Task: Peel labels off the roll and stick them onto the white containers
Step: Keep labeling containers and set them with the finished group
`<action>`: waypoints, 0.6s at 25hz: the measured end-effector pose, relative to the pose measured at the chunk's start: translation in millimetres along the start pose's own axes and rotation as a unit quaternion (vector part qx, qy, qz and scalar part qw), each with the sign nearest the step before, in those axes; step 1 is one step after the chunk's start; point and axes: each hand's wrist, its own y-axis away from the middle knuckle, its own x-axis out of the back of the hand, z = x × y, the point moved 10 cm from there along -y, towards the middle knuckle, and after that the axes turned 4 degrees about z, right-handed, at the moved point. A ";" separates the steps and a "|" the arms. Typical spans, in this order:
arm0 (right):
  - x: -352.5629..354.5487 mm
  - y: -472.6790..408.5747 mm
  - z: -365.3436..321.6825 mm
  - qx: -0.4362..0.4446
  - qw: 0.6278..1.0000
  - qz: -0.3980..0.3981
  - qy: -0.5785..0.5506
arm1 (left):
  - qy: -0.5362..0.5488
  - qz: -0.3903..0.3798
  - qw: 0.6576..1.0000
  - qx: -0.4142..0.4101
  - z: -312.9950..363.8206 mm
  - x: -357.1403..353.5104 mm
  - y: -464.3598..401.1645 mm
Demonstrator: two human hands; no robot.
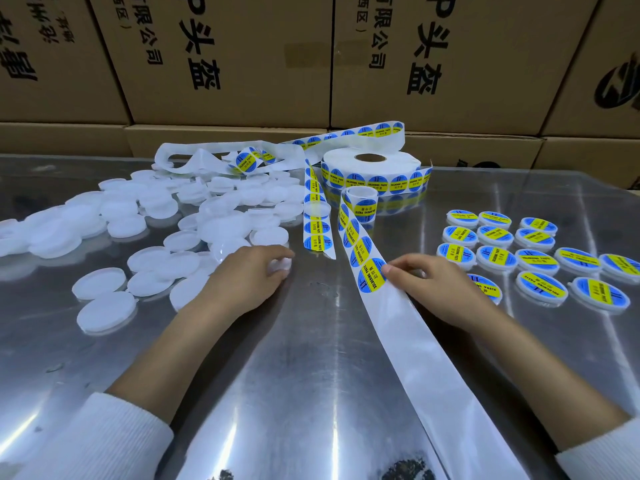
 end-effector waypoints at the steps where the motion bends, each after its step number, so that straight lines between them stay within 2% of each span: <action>1: -2.4 0.2 -1.5 0.008 1.000 -0.011 -0.009 | 0.022 -0.009 1.000 -0.017 7.5 -2.6 1.6; 3: -4.9 -1.2 -2.1 0.007 0.999 -0.022 -0.034 | 0.050 -0.016 0.998 -0.044 20.8 -4.6 4.1; 8: -10.8 -0.4 -2.4 -0.023 0.991 -0.057 -0.117 | 0.025 -0.022 0.993 -0.111 42.5 -8.2 8.8; 12: -7.3 -0.3 -4.2 -0.042 0.983 -0.050 -0.173 | 0.206 0.003 0.975 -0.087 50.5 -1.8 9.9; 15: -5.9 1.9 -7.8 -0.038 0.979 -0.048 -0.194 | 0.235 -0.007 0.970 -0.067 51.2 -6.4 9.8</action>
